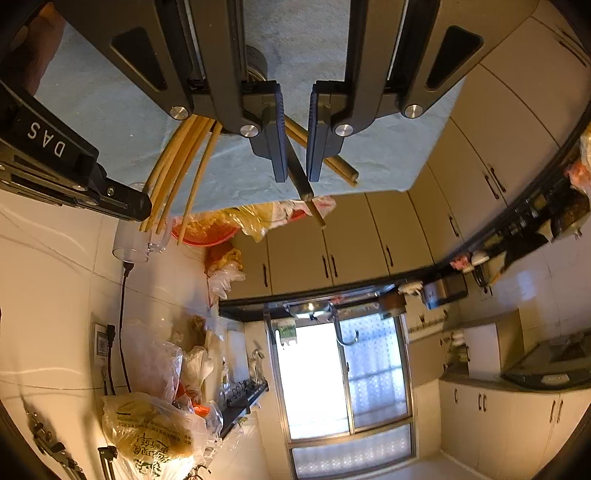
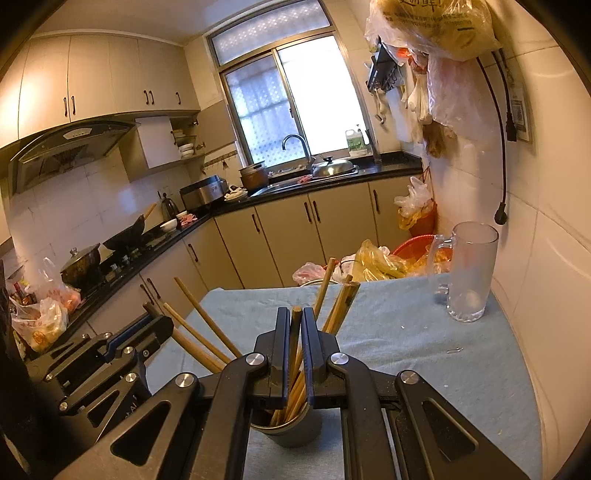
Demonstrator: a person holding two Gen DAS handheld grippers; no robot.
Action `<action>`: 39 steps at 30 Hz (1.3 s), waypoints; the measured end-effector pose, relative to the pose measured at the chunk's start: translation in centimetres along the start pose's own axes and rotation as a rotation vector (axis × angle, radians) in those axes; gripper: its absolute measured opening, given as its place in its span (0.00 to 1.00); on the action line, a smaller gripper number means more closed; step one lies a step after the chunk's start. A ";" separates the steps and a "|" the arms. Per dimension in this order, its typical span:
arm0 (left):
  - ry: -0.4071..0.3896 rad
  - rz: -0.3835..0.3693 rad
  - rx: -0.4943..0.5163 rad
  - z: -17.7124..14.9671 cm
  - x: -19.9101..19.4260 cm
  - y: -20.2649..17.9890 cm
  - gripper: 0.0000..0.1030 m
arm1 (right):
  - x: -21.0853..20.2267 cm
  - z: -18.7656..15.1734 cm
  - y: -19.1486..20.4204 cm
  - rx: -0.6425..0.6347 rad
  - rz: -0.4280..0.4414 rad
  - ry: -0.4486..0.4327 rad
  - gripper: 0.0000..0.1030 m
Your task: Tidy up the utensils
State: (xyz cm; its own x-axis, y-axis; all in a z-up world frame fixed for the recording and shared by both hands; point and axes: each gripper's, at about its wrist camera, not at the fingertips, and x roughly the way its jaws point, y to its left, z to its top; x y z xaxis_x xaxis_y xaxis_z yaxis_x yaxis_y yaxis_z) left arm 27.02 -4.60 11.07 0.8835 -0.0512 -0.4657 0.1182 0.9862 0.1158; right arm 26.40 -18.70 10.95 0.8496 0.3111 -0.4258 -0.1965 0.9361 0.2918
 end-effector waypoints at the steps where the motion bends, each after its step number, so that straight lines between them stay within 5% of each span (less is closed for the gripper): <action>1: 0.016 -0.013 -0.013 0.0 0.2 0.2 0.09 | 0.0 0.1 0.0 -0.002 0.000 0.000 0.07; 20: 0.068 -0.034 -0.074 -0.2 0.9 1.2 0.09 | 0.0 -0.2 0.3 -0.017 -0.005 -0.002 0.07; 24: 0.063 -0.030 -0.071 -0.4 0.0 1.4 0.09 | -0.4 0.0 0.4 -0.007 -0.013 -0.013 0.36; 26: 0.053 -0.025 -0.064 -0.4 -0.7 1.3 0.10 | -1.0 0.1 0.5 -0.003 -0.018 -0.027 0.39; 39: -0.069 -0.008 -0.093 -0.6 -10.2 1.5 0.72 | -9.2 0.8 2.2 -0.042 -0.047 -0.106 0.49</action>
State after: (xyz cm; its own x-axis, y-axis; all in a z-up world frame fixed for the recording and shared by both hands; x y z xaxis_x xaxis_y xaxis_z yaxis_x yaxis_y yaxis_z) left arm 17.91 -2.54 15.49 0.9124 -0.0664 -0.4040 0.0854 0.9959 0.0294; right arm 18.58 -19.64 16.14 0.9051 0.2494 -0.3442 -0.1736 0.9561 0.2362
